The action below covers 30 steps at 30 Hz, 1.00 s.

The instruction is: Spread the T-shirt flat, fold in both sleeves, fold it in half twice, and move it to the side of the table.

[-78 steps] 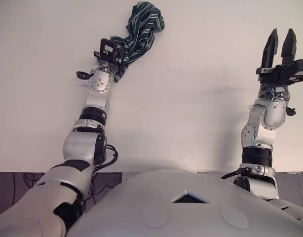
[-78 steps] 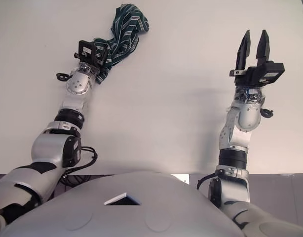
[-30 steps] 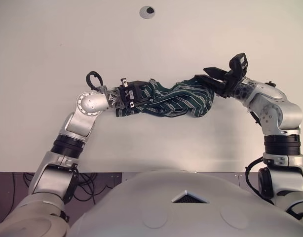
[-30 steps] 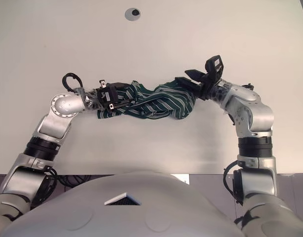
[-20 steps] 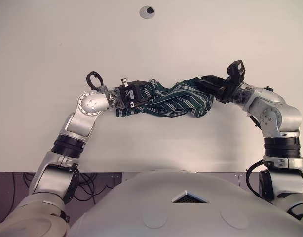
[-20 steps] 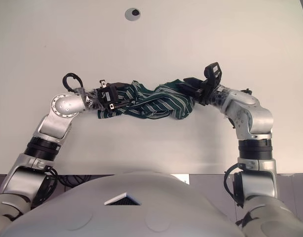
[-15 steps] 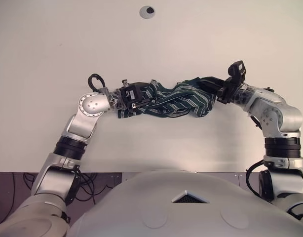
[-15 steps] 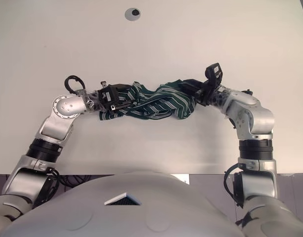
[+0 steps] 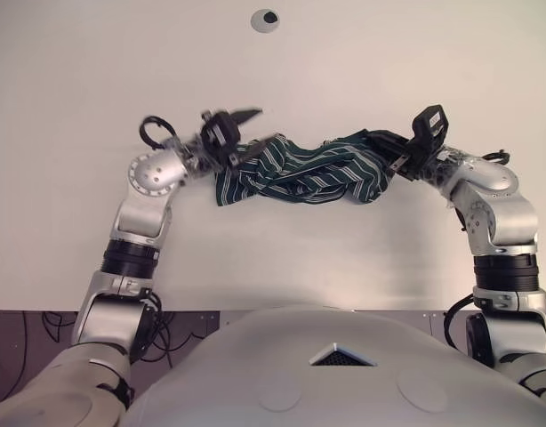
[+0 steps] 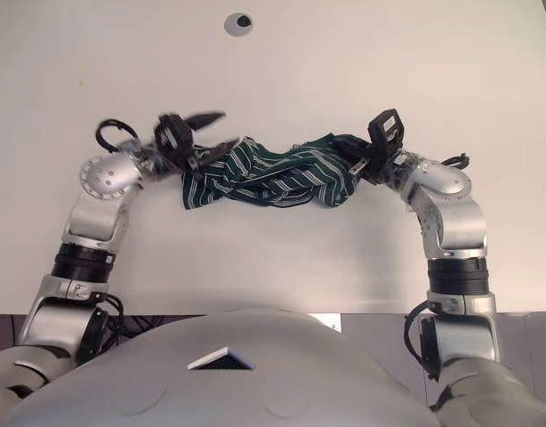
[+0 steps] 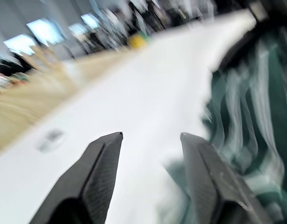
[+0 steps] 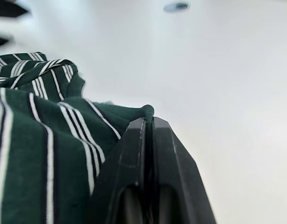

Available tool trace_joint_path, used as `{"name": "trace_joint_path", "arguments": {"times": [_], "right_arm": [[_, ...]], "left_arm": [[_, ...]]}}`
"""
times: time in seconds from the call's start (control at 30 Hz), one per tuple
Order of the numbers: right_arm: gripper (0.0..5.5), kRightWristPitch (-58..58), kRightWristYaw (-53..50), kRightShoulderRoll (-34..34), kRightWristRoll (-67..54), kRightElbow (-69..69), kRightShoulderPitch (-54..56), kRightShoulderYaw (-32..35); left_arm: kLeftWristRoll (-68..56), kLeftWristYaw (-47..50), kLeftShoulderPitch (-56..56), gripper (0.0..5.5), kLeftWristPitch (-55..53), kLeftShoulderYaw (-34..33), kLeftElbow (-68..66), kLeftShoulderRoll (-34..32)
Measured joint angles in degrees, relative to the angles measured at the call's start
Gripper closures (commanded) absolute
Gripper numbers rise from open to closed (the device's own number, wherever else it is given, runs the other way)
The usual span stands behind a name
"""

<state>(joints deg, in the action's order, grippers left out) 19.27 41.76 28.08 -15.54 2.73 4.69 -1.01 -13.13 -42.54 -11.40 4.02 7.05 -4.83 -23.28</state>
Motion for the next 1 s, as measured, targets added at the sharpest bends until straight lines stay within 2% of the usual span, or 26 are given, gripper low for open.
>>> {"name": "trace_joint_path", "arguments": {"times": [0.2,0.33,0.4,0.47,0.67,0.87,0.97,1.0], "right_arm": [[5.49,-18.62,3.81,-0.17,-0.98,4.97,1.13,3.45],[5.49,-22.22,8.81,-0.06,-8.04,10.00,0.98,6.28],[5.49,-21.63,12.82,1.22,-14.08,13.37,-0.22,7.83],[5.49,-19.94,17.72,4.44,-18.92,16.61,-3.19,8.92],[5.49,-14.87,25.84,8.96,-27.17,22.70,-12.01,10.91],[5.49,-13.66,25.40,8.98,-27.22,24.38,-12.81,11.54],[5.49,-12.18,24.10,8.98,-27.24,24.91,-12.33,11.61],[5.50,-11.94,23.81,8.98,-27.25,24.99,-12.01,11.66]], "left_arm": [[-15.52,1.97,-7.95,3.24,-8.56,-13.56,1.34,0.63],[-18.37,0.33,-8.01,3.24,-9.73,-15.16,2.96,0.69],[-16.82,-2.75,-5.73,3.24,-6.77,-13.64,3.01,0.79],[-15.86,-9.80,-2.21,3.24,-5.00,-10.30,3.14,-0.38],[-14.99,-21.40,4.88,3.24,-7.31,-3.04,6.07,-4.04],[-13.29,-23.24,10.33,3.24,-9.48,0.48,9.46,-5.62],[-7.97,-22.05,13.20,3.24,-5.88,2.42,9.53,-5.93],[-5.44,-21.09,13.90,3.05,-3.77,2.97,9.22,-6.03]]}}
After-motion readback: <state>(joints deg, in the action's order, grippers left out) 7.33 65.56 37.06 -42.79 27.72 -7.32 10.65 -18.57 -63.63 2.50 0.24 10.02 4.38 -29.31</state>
